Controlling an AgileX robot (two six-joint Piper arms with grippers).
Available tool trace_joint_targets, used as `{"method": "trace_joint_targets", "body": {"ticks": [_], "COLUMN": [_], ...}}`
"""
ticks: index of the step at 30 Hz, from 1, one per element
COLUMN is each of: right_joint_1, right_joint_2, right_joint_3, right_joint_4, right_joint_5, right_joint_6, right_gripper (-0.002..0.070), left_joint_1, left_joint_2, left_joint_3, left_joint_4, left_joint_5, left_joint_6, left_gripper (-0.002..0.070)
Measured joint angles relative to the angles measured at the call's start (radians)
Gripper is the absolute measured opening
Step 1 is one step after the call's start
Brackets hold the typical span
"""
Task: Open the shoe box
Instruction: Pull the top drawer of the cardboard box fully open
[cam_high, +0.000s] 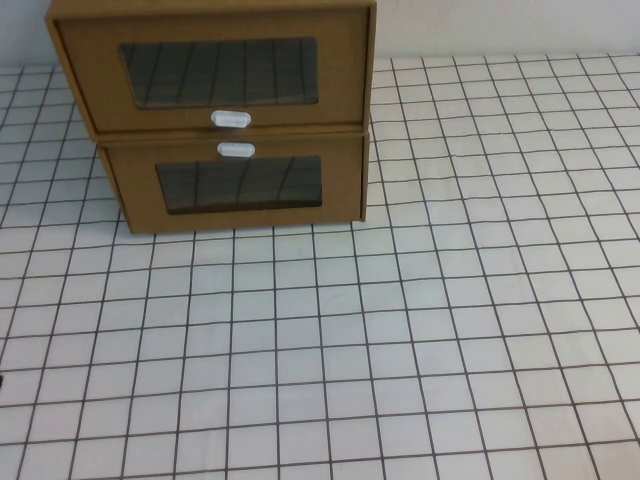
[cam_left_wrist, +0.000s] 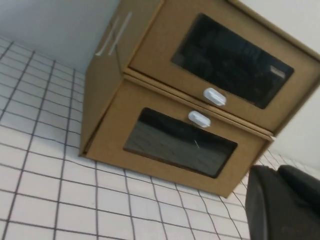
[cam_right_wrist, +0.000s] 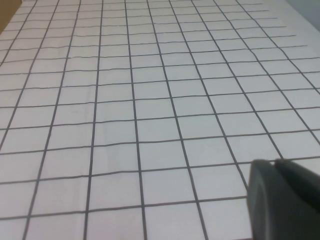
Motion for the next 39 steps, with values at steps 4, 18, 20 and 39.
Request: {"method": "trace_joint_targets", "body": {"ticks": [4, 18, 20, 39], "right_joint_1": [0.0, 0.0, 0.0, 0.0], "right_joint_2": [0.0, 0.0, 0.0, 0.0], "right_joint_3": [0.0, 0.0, 0.0, 0.0], "right_joint_4": [0.0, 0.0, 0.0, 0.0], "right_joint_5": [0.0, 0.0, 0.0, 0.0], "right_joint_6": [0.0, 0.0, 0.0, 0.0], "right_gripper": [-0.0013, -0.0013, -0.0013, -0.0013], "left_joint_1": [0.0, 0.0, 0.0, 0.0], "left_joint_2": [0.183, 1.064, 1.183, 2.033], "left_joint_3": [-0.212, -1.156, -1.298, -2.398], "left_joint_4": [0.026, 0.051, 0.061, 0.28], "left_joint_5": [0.155, 0.54, 0.593, 1.042], "left_joint_6": [0.087, 0.367, 0.374, 0.231], "left_gripper": [-0.0003, -0.0003, -0.0003, -0.0002]}}
